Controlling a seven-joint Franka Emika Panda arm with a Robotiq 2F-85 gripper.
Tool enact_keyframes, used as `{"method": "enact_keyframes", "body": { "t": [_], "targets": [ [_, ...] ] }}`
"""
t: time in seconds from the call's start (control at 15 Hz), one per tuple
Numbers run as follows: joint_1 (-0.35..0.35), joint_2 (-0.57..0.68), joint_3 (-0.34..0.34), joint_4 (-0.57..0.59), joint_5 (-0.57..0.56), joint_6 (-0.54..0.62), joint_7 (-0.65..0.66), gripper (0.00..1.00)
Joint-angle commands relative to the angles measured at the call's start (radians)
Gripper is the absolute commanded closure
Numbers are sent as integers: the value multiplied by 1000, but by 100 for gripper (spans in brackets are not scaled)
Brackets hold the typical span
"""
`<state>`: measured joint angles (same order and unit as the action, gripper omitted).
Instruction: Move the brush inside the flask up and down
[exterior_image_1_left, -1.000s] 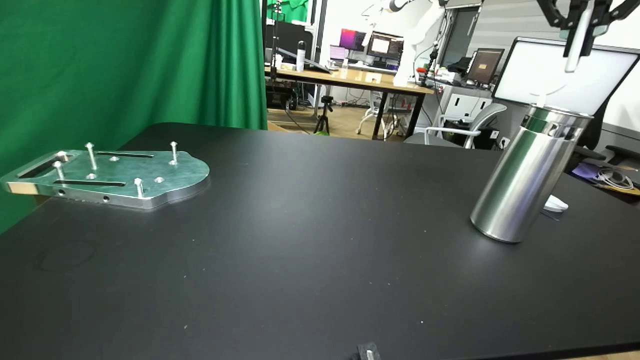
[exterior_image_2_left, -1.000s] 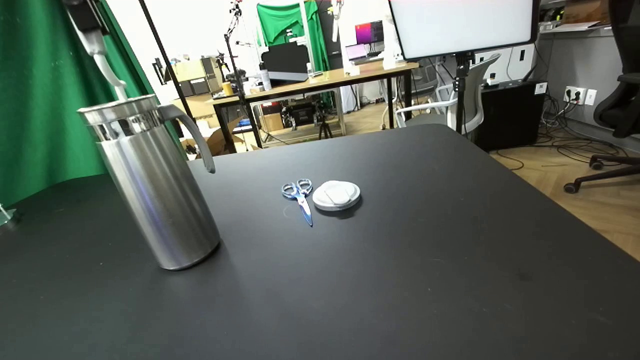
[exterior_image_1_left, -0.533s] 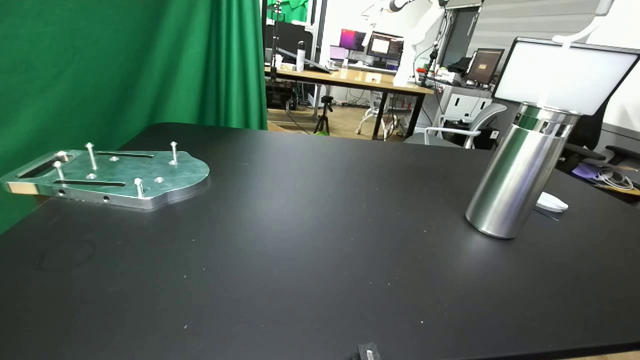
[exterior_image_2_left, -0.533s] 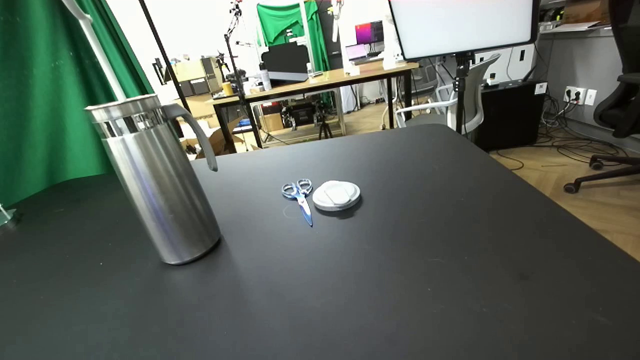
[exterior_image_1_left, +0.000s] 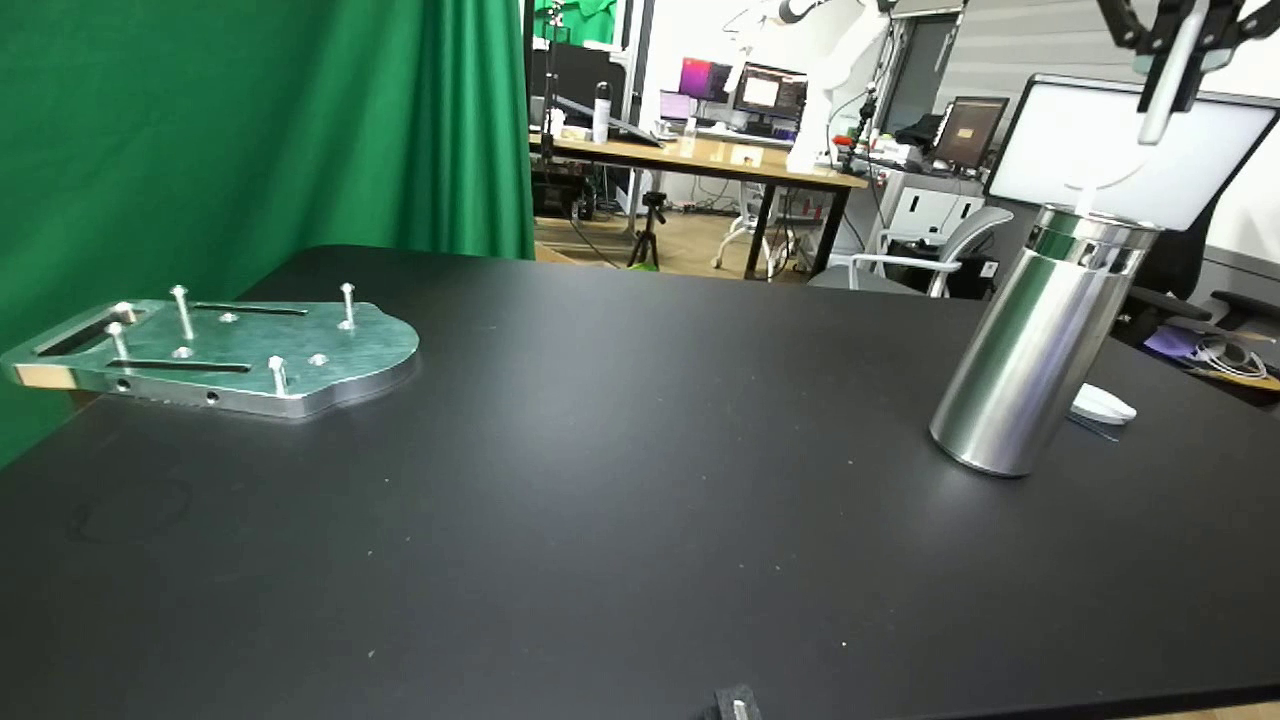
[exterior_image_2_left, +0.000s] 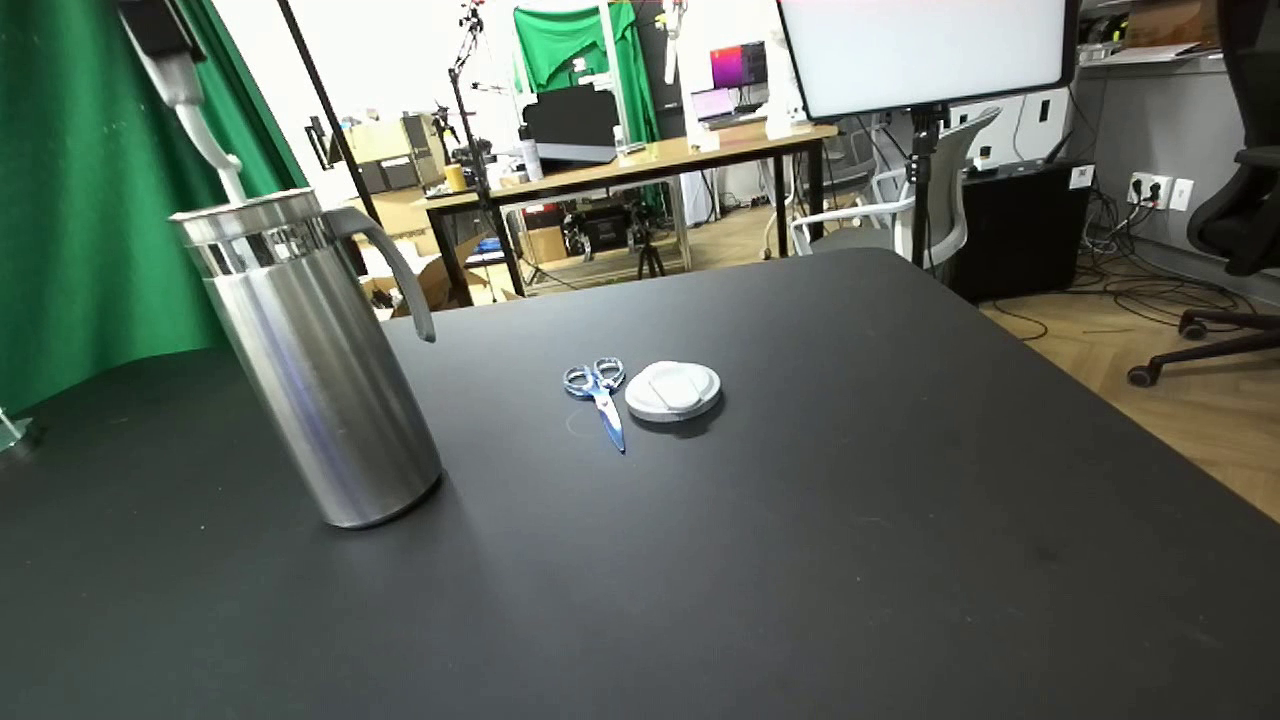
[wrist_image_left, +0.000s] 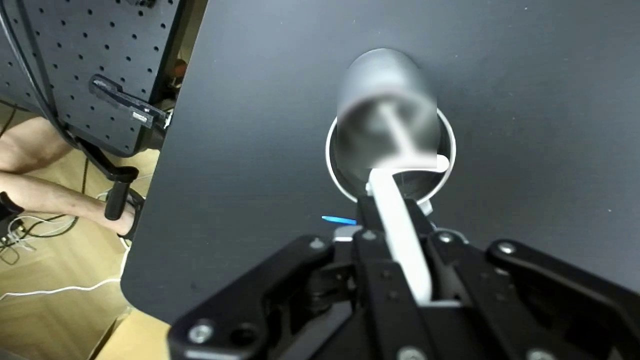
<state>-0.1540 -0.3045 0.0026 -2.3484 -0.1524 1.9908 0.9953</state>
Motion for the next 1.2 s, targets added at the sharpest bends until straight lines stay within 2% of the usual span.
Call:
{"method": "enact_keyframes", "body": {
  "t": [0.0, 0.2, 0.8, 1.13],
  "targets": [
    [-2, 68, -4, 19, 3, 15, 22, 96],
    [4, 62, -2, 23, -16, 14, 34, 96],
    [6, -122, 18, 16, -5, 14, 0, 96],
    [3, -104, 7, 3, 36, 28, -22, 96]
  ]
}}
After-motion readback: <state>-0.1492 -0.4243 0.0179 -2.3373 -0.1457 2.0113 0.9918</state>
